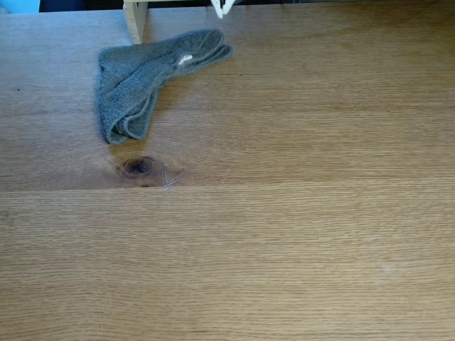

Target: Clean the area in front of the robot

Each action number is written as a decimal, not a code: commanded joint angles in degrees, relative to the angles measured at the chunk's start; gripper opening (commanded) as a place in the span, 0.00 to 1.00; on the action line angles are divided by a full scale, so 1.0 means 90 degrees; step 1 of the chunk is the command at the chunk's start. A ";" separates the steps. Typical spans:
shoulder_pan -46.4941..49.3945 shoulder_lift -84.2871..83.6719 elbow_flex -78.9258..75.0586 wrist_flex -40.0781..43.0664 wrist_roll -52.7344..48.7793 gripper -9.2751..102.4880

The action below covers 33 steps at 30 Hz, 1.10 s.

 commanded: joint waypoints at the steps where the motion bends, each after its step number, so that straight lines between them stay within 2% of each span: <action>1: -0.0244 -0.0234 0.0703 -0.0127 -0.0586 0.08; 16: -0.0205 -0.0459 0.0703 -0.0273 -0.0596 0.08; 19: 0.0029 -0.0449 0.0674 -0.0967 -0.0820 0.08; 28: -0.0498 -0.1279 0.0361 -0.2354 -0.1533 0.08; 33: -0.0947 -0.2695 -0.1094 -0.2275 -0.1084 0.10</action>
